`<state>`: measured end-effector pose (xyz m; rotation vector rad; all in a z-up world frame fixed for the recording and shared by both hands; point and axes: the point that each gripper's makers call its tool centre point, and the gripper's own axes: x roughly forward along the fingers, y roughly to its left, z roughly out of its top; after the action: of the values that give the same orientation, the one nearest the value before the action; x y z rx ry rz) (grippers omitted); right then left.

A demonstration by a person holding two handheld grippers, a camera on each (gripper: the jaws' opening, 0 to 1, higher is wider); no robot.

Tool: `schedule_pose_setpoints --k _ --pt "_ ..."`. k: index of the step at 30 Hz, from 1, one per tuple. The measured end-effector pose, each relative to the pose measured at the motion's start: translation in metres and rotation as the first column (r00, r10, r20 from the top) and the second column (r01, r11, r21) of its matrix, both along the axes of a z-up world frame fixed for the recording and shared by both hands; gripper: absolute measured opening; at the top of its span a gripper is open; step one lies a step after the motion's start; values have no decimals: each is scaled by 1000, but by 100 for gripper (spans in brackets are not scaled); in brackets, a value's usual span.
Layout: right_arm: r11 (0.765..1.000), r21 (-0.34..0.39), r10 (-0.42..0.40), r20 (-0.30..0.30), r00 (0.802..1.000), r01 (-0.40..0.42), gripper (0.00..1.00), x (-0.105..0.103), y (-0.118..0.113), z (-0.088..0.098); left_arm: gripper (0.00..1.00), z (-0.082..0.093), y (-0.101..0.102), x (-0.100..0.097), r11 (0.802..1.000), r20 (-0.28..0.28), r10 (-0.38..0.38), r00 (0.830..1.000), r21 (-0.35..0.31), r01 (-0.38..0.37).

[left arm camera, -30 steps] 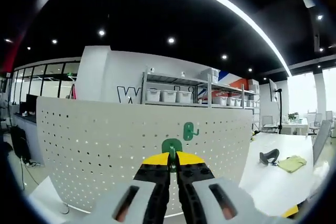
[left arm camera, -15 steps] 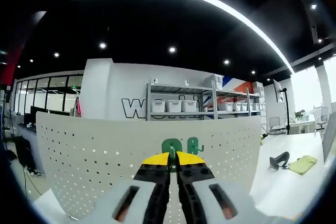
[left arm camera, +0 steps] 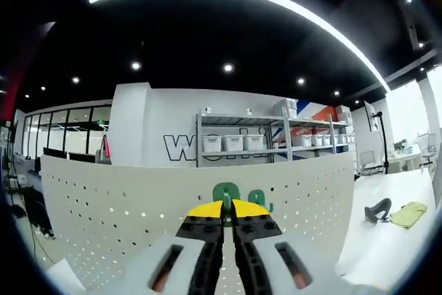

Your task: Insert the hook assembly into the mounting plate slot until the hook locks in place.

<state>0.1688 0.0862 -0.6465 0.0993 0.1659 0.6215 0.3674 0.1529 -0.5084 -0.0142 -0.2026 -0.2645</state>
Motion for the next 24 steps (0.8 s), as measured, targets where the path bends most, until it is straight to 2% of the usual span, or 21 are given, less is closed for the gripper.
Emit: schedule_pose_setpoints --k 4,7,12,15,20,24 --pt "1000 -16 10 -6 1000 -10 32 0 -2 -3 3 -1 -3 6 1000 -2 5 1000 -9 -5" --pt "1000 0 1 0 1000 -1 32 1 -8 0 3 -2 -4 11 1000 -12 10 1000 1 -10" --pt "1000 -13 2 -18 1000 -2 32 3 -11 -6 3 -1 -3 17 999 4 27 1000 17 -27" --pt "1000 4 -3 -22 1000 3 32 4 -13 -7 3 -1 -2 22 999 6 32 999 0 -32" --pt "1000 -3 -4 -29 1000 4 32 7 -13 -9 3 -10 -4 32 999 -30 40 999 6 -39" --pt "1000 -5 -9 -36 999 8 32 10 -15 -11 3 -11 -2 36 999 -29 48 998 -1 -48"
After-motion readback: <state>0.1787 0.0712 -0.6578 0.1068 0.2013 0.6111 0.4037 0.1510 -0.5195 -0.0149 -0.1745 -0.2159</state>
